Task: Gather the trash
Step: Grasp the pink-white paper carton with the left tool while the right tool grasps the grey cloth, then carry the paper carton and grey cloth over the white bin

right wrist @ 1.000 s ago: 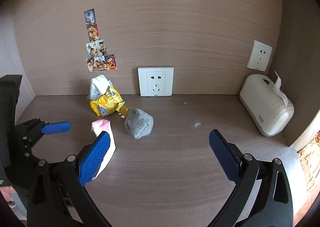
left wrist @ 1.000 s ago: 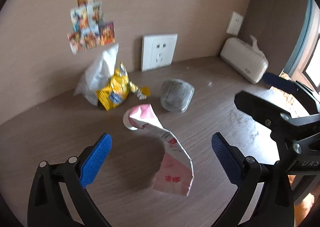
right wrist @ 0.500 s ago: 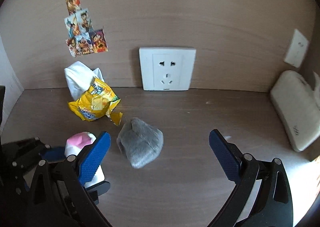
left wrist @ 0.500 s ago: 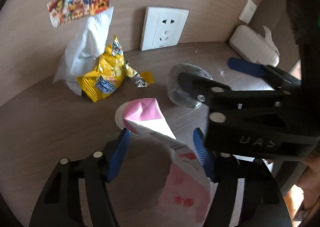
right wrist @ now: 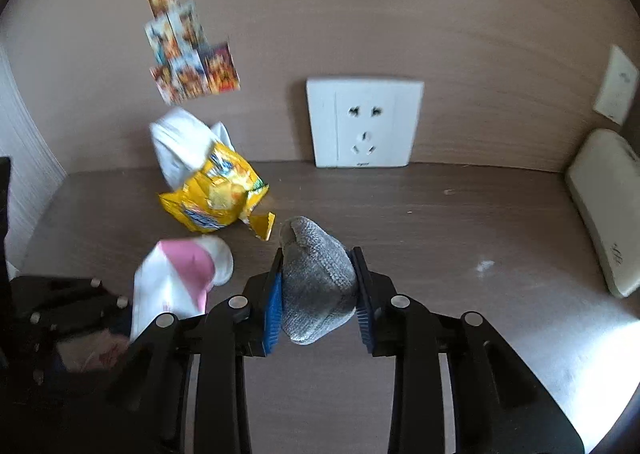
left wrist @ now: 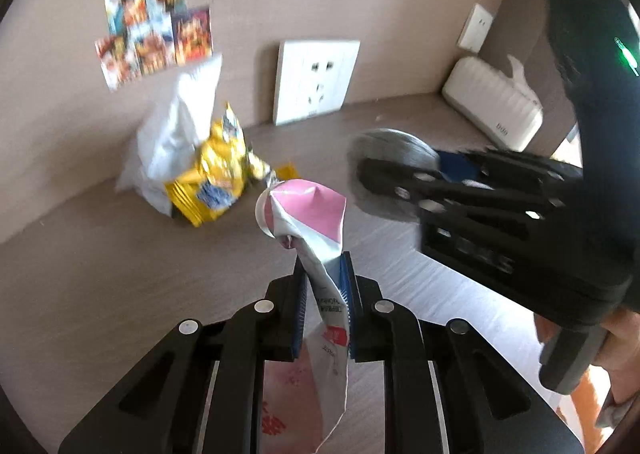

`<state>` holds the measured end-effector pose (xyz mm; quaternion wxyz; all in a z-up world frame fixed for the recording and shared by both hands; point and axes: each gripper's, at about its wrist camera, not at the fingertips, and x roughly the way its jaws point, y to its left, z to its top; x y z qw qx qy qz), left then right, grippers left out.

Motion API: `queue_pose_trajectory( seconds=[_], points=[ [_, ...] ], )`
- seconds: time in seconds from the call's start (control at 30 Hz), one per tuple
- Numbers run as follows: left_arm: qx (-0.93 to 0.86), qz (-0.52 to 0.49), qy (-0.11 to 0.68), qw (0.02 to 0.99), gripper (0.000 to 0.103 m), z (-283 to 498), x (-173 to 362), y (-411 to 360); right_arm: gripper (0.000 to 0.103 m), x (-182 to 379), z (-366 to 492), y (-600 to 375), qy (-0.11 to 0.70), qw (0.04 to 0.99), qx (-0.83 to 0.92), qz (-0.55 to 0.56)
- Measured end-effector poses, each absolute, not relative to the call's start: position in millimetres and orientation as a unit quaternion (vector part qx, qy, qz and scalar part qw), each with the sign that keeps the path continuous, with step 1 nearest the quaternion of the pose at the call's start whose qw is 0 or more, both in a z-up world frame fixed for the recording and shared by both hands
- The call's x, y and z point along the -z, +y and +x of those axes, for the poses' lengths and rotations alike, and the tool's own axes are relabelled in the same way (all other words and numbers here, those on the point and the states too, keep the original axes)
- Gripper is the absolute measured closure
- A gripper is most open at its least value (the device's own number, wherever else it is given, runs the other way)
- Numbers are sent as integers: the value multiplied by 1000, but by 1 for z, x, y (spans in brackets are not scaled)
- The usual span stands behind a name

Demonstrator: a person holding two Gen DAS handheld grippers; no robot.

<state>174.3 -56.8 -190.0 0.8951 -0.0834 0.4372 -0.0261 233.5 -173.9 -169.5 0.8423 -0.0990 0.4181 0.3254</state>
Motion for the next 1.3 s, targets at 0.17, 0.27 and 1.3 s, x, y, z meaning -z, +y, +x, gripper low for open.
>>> queue_pose_trajectory(
  seconds=[0.17, 0.27, 1.3],
  points=[
    [38, -65, 414, 907, 88, 162, 162, -63, 70, 135, 202, -214, 392, 865, -303, -77],
    [63, -40, 396, 915, 88, 151, 142, -80, 70, 121, 187, -238, 381, 878, -283, -64],
    [414, 136, 394, 809, 88, 51, 144, -374, 70, 107, -20, -484, 404, 912, 49, 57]
  ],
)
